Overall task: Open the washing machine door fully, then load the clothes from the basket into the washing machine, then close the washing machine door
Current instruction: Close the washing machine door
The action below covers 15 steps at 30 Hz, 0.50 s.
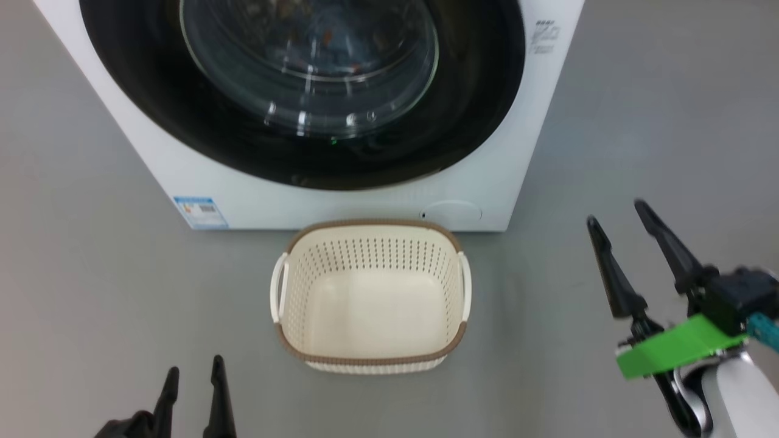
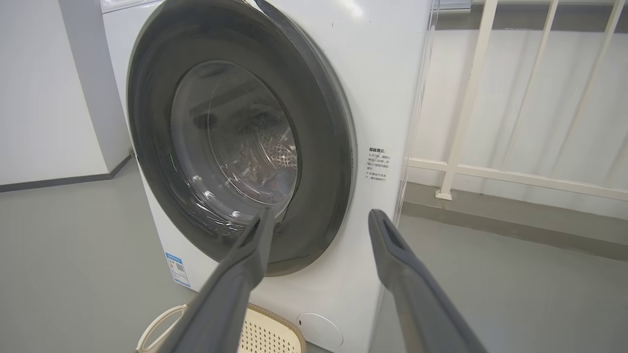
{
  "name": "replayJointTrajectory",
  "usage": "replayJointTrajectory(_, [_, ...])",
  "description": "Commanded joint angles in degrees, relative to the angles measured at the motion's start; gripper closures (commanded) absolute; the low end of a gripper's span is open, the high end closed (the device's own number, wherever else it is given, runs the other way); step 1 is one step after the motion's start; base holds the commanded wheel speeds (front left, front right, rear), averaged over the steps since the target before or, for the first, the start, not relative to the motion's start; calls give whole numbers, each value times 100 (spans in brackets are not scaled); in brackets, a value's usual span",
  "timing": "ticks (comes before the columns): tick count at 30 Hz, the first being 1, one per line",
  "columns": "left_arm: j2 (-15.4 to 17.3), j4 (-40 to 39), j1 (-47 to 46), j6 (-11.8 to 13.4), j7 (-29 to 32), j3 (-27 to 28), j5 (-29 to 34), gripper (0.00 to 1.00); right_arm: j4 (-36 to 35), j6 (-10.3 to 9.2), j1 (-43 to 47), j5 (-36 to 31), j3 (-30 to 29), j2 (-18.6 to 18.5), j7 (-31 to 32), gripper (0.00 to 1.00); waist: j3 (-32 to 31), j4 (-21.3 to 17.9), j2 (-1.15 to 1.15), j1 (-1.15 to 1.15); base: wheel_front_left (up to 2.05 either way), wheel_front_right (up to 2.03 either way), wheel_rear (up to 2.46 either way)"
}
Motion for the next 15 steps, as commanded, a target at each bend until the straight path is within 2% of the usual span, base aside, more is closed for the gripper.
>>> replayJointTrajectory(1, [66,-115,-10,-9,-37,185,131,0,-181,-38,153,11,15,-4,18,0,-511,-212,0,0,0,0,0])
replayJointTrajectory(5, [66,-94,94,-30,-37,97,221,0,-249,-38,742,-156,-307,117,18,0,-706,-185,0,0,0,0,0])
replayJointTrajectory(15, [66,-142,267,-188,-37,218,392,0,-438,-38,1816,-391,-959,731,18,0,-867,-125,0,0,0,0,0])
